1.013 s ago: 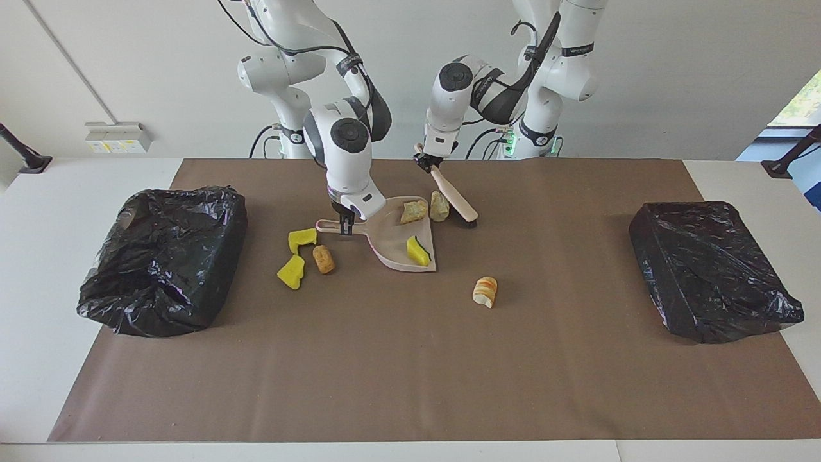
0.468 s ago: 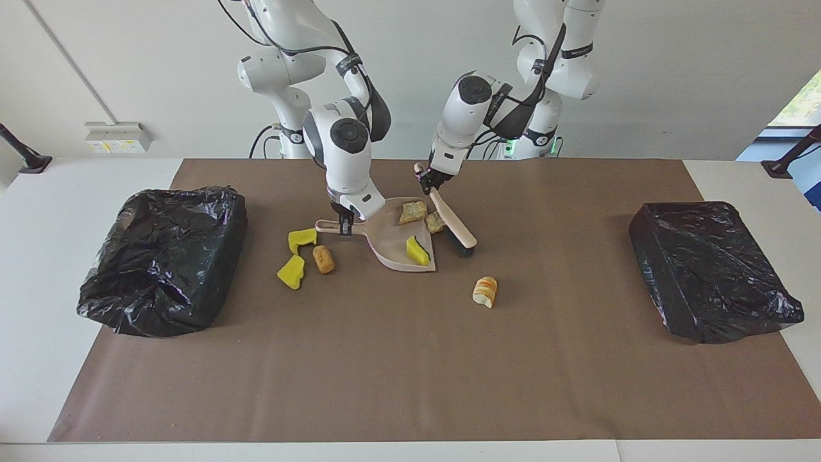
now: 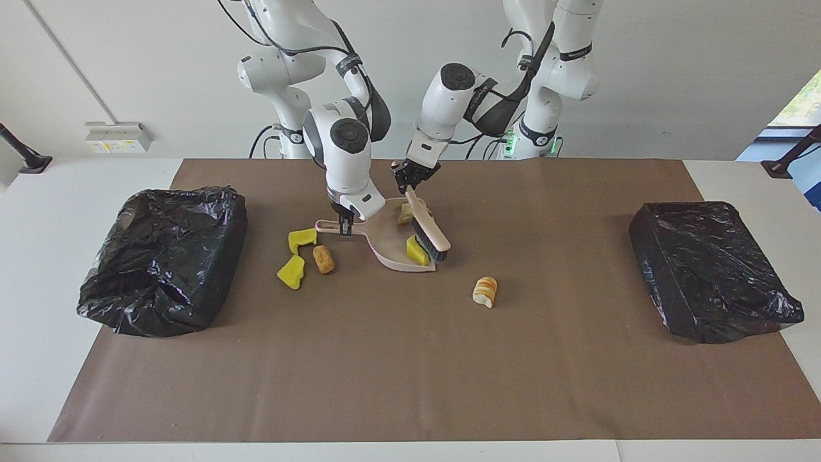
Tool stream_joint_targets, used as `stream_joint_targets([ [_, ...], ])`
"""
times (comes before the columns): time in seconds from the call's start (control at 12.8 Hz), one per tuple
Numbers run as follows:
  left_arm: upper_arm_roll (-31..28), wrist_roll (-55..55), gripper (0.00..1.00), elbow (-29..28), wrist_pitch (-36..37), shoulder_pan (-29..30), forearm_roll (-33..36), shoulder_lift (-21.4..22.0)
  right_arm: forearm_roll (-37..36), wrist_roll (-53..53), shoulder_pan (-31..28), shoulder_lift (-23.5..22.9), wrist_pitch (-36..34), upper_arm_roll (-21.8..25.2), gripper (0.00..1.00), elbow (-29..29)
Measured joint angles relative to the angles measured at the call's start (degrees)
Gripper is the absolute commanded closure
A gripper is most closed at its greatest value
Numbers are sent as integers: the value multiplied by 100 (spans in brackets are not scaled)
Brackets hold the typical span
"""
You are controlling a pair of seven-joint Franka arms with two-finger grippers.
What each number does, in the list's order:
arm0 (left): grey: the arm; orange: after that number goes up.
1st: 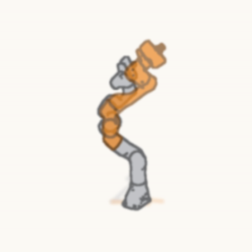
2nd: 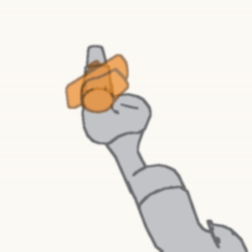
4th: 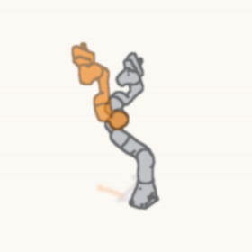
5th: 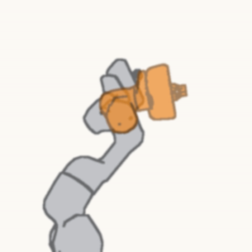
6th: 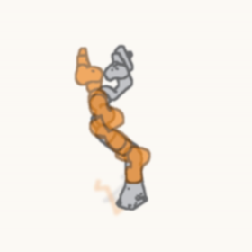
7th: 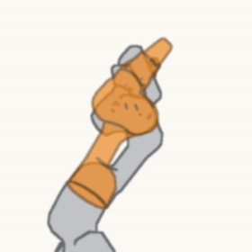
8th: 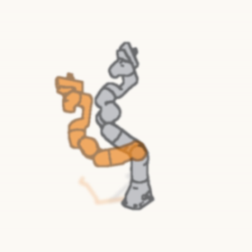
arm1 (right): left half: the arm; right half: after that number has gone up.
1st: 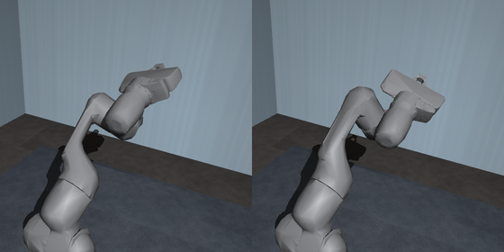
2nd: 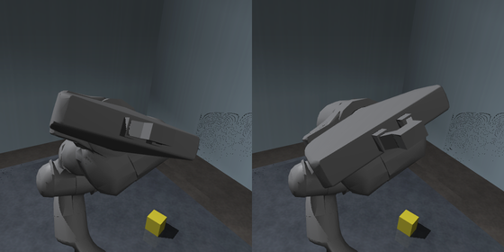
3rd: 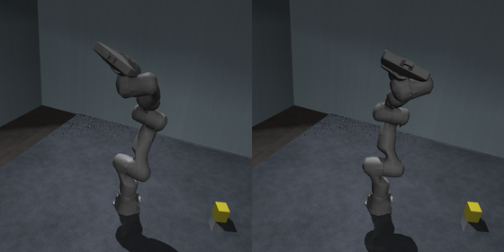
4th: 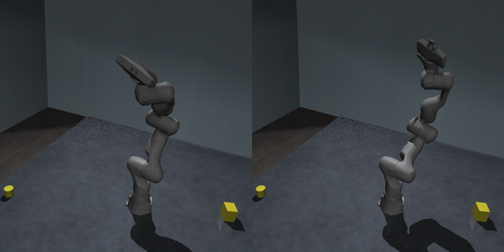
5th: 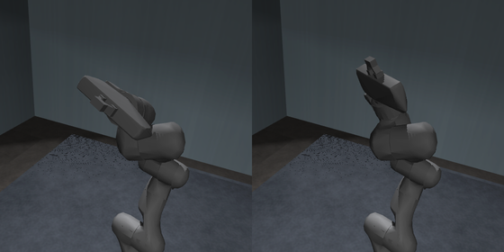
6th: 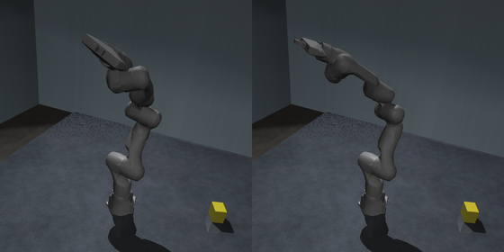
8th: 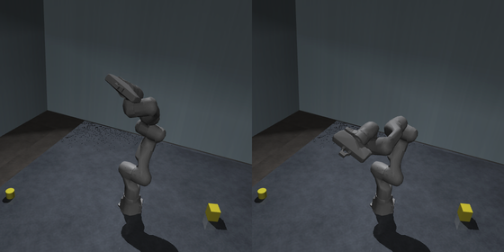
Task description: Sweep and dump trash in bin
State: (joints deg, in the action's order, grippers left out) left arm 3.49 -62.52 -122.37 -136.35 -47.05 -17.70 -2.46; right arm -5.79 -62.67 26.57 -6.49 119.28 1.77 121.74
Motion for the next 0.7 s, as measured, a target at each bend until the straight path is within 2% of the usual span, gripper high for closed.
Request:
stream_joint_targets([
  [0.47,-111,90,100,214,27,80,49,-183,0,0,0,0,0,0,100,1],
  [0.7,-137,809,100,291,369,455,327,-192,0,0,0,0,0,0,100,1],
])
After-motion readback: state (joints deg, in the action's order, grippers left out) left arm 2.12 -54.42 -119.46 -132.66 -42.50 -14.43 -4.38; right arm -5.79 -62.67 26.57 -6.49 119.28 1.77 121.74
